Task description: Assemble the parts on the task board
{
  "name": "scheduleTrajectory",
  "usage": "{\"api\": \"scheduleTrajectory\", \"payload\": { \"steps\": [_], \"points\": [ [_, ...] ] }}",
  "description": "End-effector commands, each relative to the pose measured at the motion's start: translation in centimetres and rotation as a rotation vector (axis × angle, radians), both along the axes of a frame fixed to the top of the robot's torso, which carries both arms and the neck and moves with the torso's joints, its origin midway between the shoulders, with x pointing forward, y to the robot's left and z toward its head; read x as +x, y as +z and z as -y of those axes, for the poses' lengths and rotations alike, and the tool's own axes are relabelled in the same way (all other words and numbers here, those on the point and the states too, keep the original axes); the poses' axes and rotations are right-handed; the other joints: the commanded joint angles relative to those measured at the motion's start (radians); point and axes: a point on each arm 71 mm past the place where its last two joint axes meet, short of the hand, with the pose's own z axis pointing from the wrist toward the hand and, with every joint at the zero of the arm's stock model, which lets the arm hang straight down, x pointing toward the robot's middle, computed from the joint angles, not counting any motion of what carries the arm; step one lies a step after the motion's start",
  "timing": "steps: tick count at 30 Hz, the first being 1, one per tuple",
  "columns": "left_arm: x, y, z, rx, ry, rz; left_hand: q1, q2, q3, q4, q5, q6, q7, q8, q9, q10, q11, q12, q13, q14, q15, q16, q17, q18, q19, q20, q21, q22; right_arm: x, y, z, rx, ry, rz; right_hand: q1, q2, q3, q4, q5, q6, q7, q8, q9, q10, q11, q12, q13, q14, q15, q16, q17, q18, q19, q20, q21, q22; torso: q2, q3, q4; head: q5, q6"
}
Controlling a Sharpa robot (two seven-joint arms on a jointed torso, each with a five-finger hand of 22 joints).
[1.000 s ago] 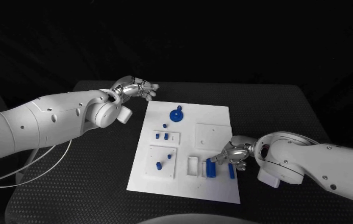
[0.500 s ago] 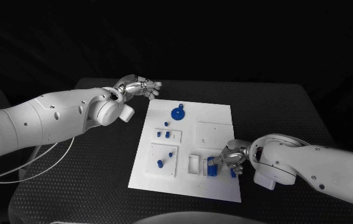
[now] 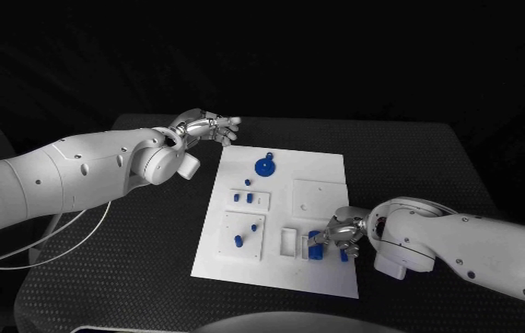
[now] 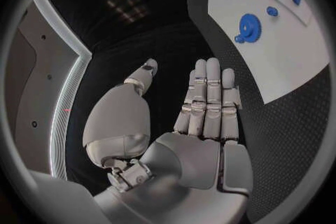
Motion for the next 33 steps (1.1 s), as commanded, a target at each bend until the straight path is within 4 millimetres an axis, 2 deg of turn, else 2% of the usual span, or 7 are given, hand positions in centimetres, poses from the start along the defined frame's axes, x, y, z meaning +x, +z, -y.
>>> {"api": "scheduleTrajectory", "payload": {
  "steps": [1, 7, 10, 12, 14, 17, 33],
  "points": [
    [-0.08, 0.04, 0.21, -0.009, -0.016, -0.004, -0.007, -0.001, -0.002, 0.003, -0.005, -0.007, 0.003, -0.003, 0.001, 0.001, 0.004, -0.004, -0.001, 0.002, 0.005, -0.005, 0.001, 0.007, -0.006, -0.001, -0.004, 0.02, 0.06, -0.26, -0.19, -0.031, 0.028, 0.009, -0.009, -0.002, 0.002, -0.01, -0.008, 0.012, 0.005, -0.002, -0.001, -0.002, -0.003, -0.005, -0.002, -0.008, 0.001, 0.006, -0.003, 0.017, 0.0, -0.008, -0.002, 0.008, 0.0, -0.0003, 0.0006, 0.0, -0.002],
    [-0.13, 0.06, 0.07, -0.01, -0.014, -0.003, -0.006, 0.0, -0.005, 0.003, -0.005, -0.007, 0.003, -0.002, 0.001, 0.001, 0.004, -0.005, -0.001, 0.002, 0.005, -0.005, 0.002, 0.008, -0.006, -0.002, -0.004, 0.02, -0.04, -0.56, -0.34, -0.051, 0.04, 0.029, -0.006, 0.002, 0.009, -0.026, -0.01, 0.013, 0.006, -0.005, 0.001, -0.004, -0.002, -0.007, -0.003, -0.01, 0.002, 0.009, -0.008, 0.017, 0.0, -0.008, -0.002, 0.008, 0.0, -0.0003, -0.0007, 0.003, -0.007],
    [-0.15, 0.05, -0.02, -0.009, -0.013, -0.005, -0.026, -0.006, -0.018, 0.016, -0.005, -0.008, 0.003, -0.002, 0.002, 0.001, 0.004, -0.006, -0.001, 0.001, 0.005, -0.006, 0.003, 0.009, -0.008, -0.001, -0.006, 0.019, 0.01, -0.56, -0.3, -0.055, 0.037, 0.033, 0.019, 0.017, 0.051, -0.049, -0.073, 0.018, 0.006, -0.008, 0.003, 0.0, -0.002, -0.008, 0.0, -0.011, 0.002, 0.015, -0.017, 0.017, 0.003, -0.006, -0.002, 0.007, 0.0, -0.0001, -0.0006, 0.001, -0.008],
    [-0.15, 0.06, 0.0, -0.009, -0.013, -0.004, -0.027, -0.007, -0.02, 0.017, -0.005, -0.009, 0.003, -0.002, 0.002, 0.001, 0.003, -0.006, -0.001, 0.001, 0.005, -0.007, 0.003, 0.01, -0.008, -0.002, -0.007, 0.019, 0.04, -0.58, -0.29, -0.057, 0.037, 0.034, 0.037, -0.017, 0.149, -0.02, -0.153, 0.022, 0.005, -0.013, 0.005, 0.003, -0.001, -0.011, -0.001, -0.012, 0.005, 0.02, -0.029, 0.017, 0.01, -0.003, -0.003, 0.004, 0.0, -0.0003, -0.0002, 0.0, -0.007],
    [-0.16, 0.05, 0.04, -0.009, -0.014, -0.006, -0.027, -0.007, -0.021, 0.018, -0.005, -0.009, 0.003, -0.002, 0.002, 0.001, 0.003, -0.006, -0.002, 0.001, 0.005, -0.007, 0.003, 0.01, -0.008, -0.002, -0.007, 0.019, 0.04, -0.58, -0.3, -0.056, 0.038, 0.034, 0.053, -0.085, 0.291, 0.039, -0.23, 0.028, 0.008, -0.019, 0.008, 0.008, -0.001, -0.013, -0.001, -0.012, 0.005, 0.03, -0.043, 0.017, 0.02, 0.001, 0.001, 0.004, 0.0, -0.0007, -0.0006, 0.0, -0.007],
    [-0.18, 0.04, 0.08, -0.01, -0.017, -0.008, -0.027, -0.007, -0.021, 0.018, -0.005, -0.009, 0.003, -0.002, 0.002, 0.001, 0.003, -0.006, -0.002, 0.001, 0.005, -0.007, 0.004, 0.01, -0.008, -0.002, -0.007, 0.019, 0.02, -0.55, -0.38, -0.051, 0.035, 0.038, 0.058, -0.107, 0.347, 0.051, -0.233, 0.029, 0.008, -0.02, 0.013, 0.011, 0.002, -0.012, 0.002, -0.013, 0.005, 0.037, -0.051, 0.017, 0.022, 0.003, 0.007, 0.007, 0.0, -0.0007, -0.0008, 0.0, -0.008],
    [-0.2, 0.03, -0.12, -0.005, -0.013, -0.009, -0.014, -0.002, -0.025, 0.015, -0.005, -0.01, 0.002, 0.0, 0.004, 0.002, 0.003, -0.008, -0.002, 0.001, 0.004, -0.007, 0.006, 0.012, -0.008, -0.002, -0.007, 0.02, -0.59, -0.25, -0.03, 0.007, -0.03, 0.007, 0.05, -0.103, 0.414, 0.038, -0.193, 0.046, 0.004, -0.017, 0.025, 0.025, -0.003, -0.009, 0.01, -0.015, 0.003, 0.05, -0.068, 0.017, 0.024, 0.006, 0.015, 0.01, 0.0, -0.0006, -0.0018, 0.0, -0.006]
  ]
}}
